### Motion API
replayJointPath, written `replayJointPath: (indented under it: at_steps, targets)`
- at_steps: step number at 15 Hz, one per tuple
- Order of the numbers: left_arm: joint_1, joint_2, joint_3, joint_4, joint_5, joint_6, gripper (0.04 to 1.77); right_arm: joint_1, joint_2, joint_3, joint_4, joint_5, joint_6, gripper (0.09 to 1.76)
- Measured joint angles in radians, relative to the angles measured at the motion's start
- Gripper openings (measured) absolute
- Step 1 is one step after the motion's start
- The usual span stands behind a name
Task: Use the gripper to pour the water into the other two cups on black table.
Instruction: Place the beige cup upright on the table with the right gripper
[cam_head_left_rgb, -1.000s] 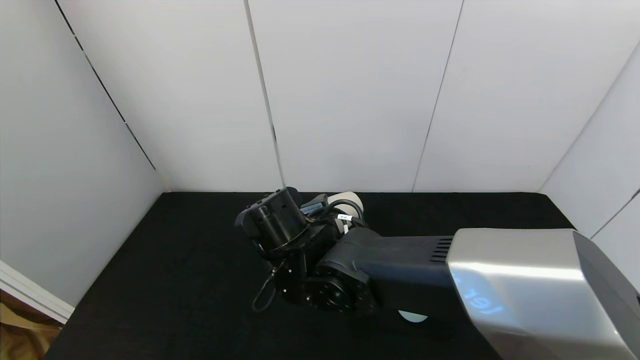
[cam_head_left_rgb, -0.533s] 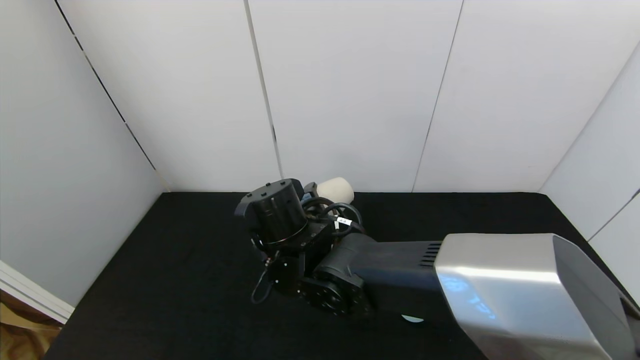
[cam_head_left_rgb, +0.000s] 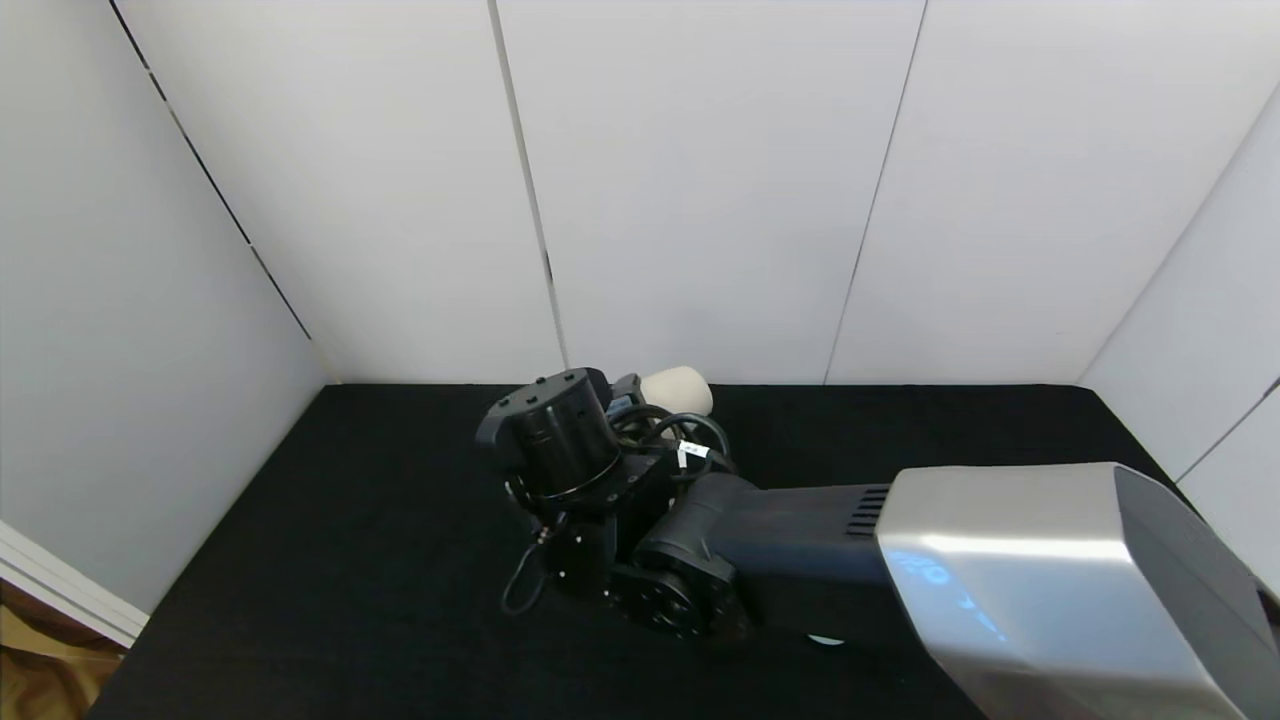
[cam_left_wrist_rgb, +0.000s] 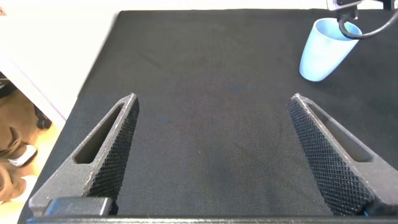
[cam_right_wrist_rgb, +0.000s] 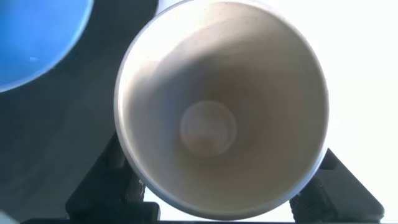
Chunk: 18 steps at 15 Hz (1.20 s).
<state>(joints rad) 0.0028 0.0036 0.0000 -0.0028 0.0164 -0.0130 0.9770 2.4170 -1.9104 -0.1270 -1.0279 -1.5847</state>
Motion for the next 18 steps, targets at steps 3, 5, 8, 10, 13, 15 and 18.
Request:
replayJointPath:
  at_steps: [3,5,8,10,13,15,18]
  targets:
    - [0.000,0.000,0.000,0.000,0.000,0.000,1.72,-0.013,-0.050,0.090,0.004,0.013,0.132,1.24]
    - [0.000,0.000,0.000,0.000,0.000,0.000,1.72,-0.035,-0.094,0.161,0.004,0.052,0.242,1.24]
    - [0.000,0.000,0.000,0.000,0.000,0.000,1.72,-0.068,-0.167,0.247,0.005,0.150,0.460,1.24]
    - [0.000,0.000,0.000,0.000,0.000,0.000,1.72,-0.093,-0.223,0.298,0.005,0.189,0.541,1.24]
    - [0.000,0.000,0.000,0.000,0.000,0.000,1.72,-0.156,-0.329,0.383,0.004,0.287,0.632,1.24]
    - [0.000,0.000,0.000,0.000,0.000,0.000,1.72,-0.213,-0.404,0.445,0.003,0.340,0.726,1.24]
    - [0.000,0.000,0.000,0.000,0.000,0.000,1.72,-0.306,-0.520,0.562,0.004,0.437,0.902,1.24]
